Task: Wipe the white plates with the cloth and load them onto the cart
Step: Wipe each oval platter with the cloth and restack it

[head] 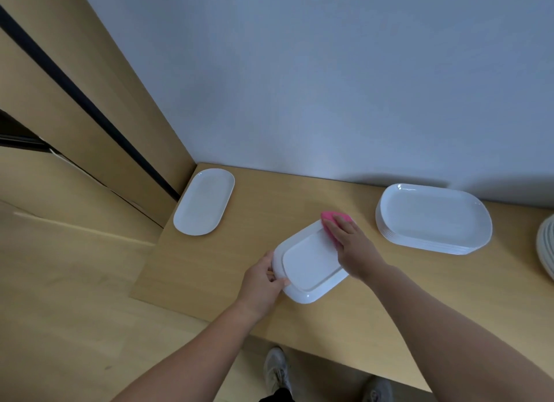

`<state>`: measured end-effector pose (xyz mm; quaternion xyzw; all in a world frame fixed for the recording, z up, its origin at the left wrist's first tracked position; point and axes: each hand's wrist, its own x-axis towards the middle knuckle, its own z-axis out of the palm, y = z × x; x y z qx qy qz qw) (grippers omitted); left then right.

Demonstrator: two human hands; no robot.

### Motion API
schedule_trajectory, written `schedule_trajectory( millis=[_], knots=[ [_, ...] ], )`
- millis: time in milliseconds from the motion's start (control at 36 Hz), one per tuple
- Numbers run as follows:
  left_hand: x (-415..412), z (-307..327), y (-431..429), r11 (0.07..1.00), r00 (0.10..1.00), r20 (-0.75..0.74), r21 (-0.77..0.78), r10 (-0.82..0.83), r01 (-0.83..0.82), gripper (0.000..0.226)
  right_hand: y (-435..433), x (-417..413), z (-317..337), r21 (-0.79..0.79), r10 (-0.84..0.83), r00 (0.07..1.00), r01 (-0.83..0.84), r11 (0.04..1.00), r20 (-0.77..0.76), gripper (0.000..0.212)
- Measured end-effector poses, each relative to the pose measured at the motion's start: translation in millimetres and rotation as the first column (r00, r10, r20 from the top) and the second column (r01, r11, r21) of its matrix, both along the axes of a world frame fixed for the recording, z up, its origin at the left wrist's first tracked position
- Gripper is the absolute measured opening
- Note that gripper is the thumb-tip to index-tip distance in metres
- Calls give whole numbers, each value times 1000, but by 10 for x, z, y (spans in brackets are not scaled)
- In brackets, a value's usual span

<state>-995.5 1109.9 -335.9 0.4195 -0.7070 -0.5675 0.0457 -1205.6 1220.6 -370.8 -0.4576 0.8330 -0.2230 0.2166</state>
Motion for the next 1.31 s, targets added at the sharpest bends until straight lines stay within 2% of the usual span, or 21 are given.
schedule_trajectory(
  millis=[83,194,361,528,694,861,944,1056,1111,1194,1306],
  knots=[
    [11,-7,-2,1000,1000,-2,17,9,-9,54,190,110,-63,-56,-92,994,95,994,51,56],
    [3,-12,-6,998,1000,11,54,15,-16,69,351,380,-141,-63,-168,981,174,983,97,56],
    [-50,-26,62,996,998,-29,63,61,-59,60,395,860,-145,-108,-172,971,191,976,167,65],
    [-56,-48,89,988,995,-27,118,100,-96,58,406,1210,-87,-139,21,1000,-18,990,19,68],
    [-83,-64,102,980,990,-31,149,137,-131,58,444,1089,42,-166,226,965,-246,955,-131,74],
    [-67,-29,44,985,994,-36,145,103,-97,49,388,674,-76,43,436,878,-436,899,-196,78],
    [-58,-9,12,983,993,-41,151,109,-102,52,297,465,-99,102,404,895,-392,914,-188,81],
    [-53,-9,18,980,992,-38,163,121,-114,54,158,92,-79,205,210,962,-173,963,-174,68],
    [-62,-11,29,980,992,-28,158,125,-119,56,87,-7,-34,225,137,985,-111,968,-102,67],
    [-84,-18,22,982,991,-17,142,132,-128,61,-7,40,25,240,62,998,-61,969,4,73],
    [-106,-24,13,979,988,-12,137,156,-153,67,-27,203,48,229,70,997,-65,971,-13,75]
  ],
)
